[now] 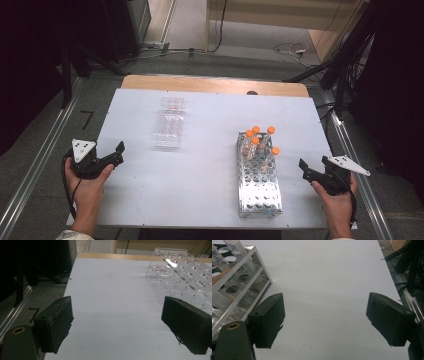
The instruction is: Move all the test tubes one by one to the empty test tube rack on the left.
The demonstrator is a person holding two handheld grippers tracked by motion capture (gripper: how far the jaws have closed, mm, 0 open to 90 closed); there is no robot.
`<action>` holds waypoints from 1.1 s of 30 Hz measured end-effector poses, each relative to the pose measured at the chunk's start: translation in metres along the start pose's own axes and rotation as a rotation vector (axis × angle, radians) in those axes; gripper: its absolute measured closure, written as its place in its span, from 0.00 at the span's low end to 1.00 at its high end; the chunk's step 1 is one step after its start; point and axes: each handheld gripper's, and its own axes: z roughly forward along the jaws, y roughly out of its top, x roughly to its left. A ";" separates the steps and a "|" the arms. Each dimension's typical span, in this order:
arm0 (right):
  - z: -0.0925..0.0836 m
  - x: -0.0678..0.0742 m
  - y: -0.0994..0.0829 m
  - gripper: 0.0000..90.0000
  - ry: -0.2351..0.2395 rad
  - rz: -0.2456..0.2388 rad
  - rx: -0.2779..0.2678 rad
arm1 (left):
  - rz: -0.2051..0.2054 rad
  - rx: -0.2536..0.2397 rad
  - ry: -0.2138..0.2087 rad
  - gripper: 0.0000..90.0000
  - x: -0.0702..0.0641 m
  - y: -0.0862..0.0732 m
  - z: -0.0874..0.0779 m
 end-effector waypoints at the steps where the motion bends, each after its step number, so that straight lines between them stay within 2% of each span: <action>1: 0.000 0.000 0.000 0.16 0.005 0.001 -0.001 | -0.004 0.002 0.004 0.12 0.000 -0.001 0.001; 8: -0.001 0.006 0.002 0.16 0.024 -0.004 -0.015 | -0.018 -0.007 0.008 0.12 0.004 -0.001 0.000; 18: -0.001 0.012 0.006 0.16 0.067 0.007 -0.027 | -0.006 -0.003 -0.005 0.12 0.001 -0.002 0.002; 33: -0.002 0.030 0.011 0.16 0.116 -0.038 -0.044 | 0.010 -0.001 0.000 0.11 0.000 -0.003 0.003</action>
